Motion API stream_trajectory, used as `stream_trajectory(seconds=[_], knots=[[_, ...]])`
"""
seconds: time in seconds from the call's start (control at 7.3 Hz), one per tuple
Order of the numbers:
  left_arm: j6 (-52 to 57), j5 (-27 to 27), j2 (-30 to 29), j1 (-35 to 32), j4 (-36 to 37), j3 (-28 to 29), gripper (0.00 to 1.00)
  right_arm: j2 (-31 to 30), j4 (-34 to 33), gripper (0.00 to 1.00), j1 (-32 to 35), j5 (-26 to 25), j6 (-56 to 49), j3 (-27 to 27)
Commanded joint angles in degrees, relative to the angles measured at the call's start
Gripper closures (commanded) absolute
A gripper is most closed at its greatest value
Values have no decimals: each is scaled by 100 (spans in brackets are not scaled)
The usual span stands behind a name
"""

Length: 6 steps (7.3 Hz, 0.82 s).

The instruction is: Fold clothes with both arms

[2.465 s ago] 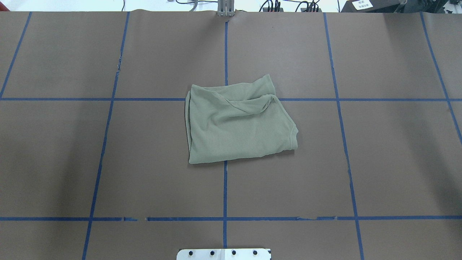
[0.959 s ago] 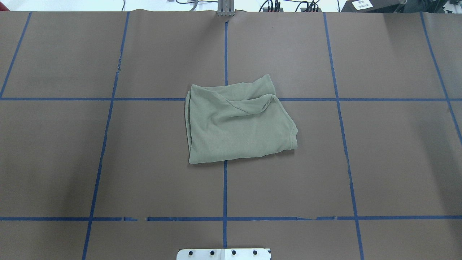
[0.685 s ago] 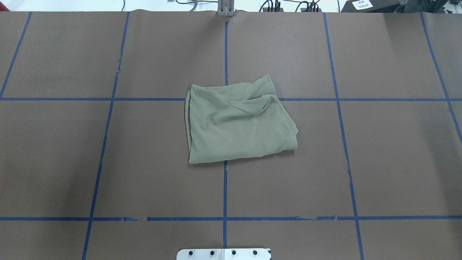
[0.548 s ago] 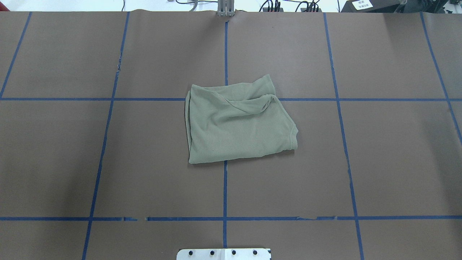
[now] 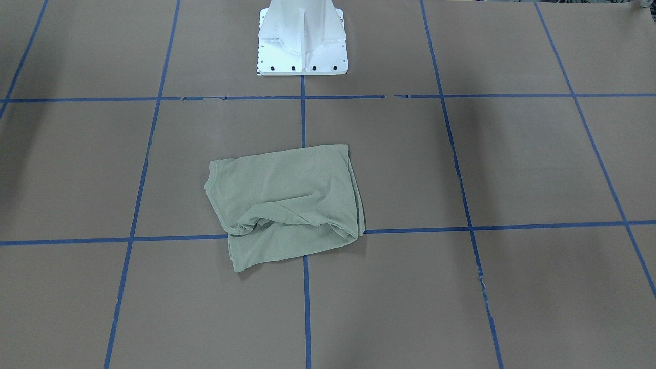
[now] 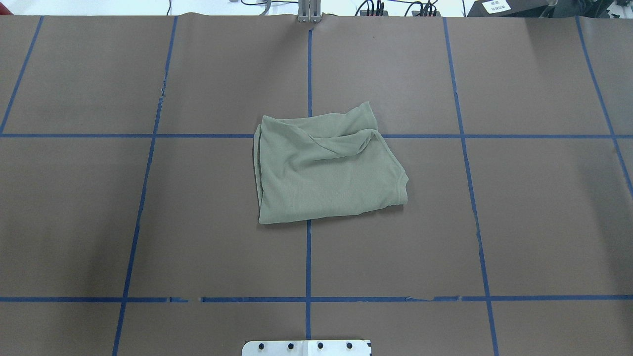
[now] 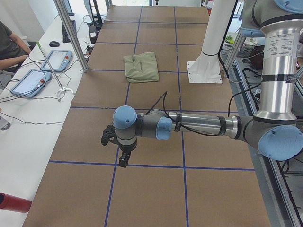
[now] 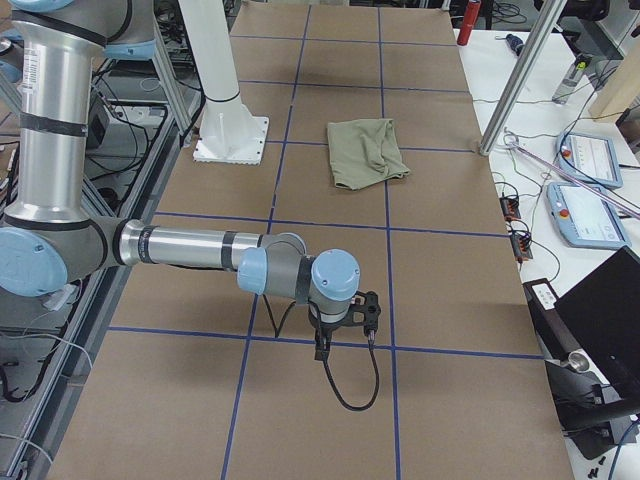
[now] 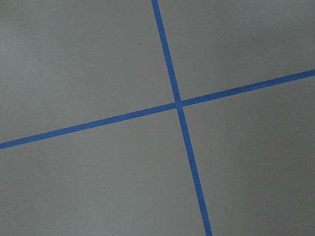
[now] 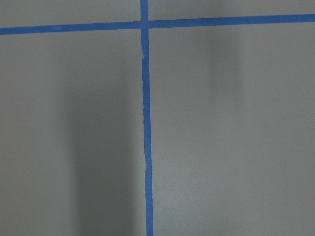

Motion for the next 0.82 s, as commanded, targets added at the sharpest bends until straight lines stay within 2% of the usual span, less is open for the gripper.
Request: stream_trajectory(seconds=[0.0, 0.14, 0.41, 0.68], knots=[[-27, -1, 0, 0, -4, 9, 1, 99, 111, 0, 0, -92, 53, -49], [-27, -1, 0, 0, 5, 18, 1, 116, 189, 0, 0, -127, 288, -15], [-27, -1, 0, 0, -4, 18, 1, 108, 951, 0, -8, -365, 1113, -189], [-97, -1, -8, 0, -12, 9, 1, 186, 1034, 0, -8, -321, 1187, -339]])
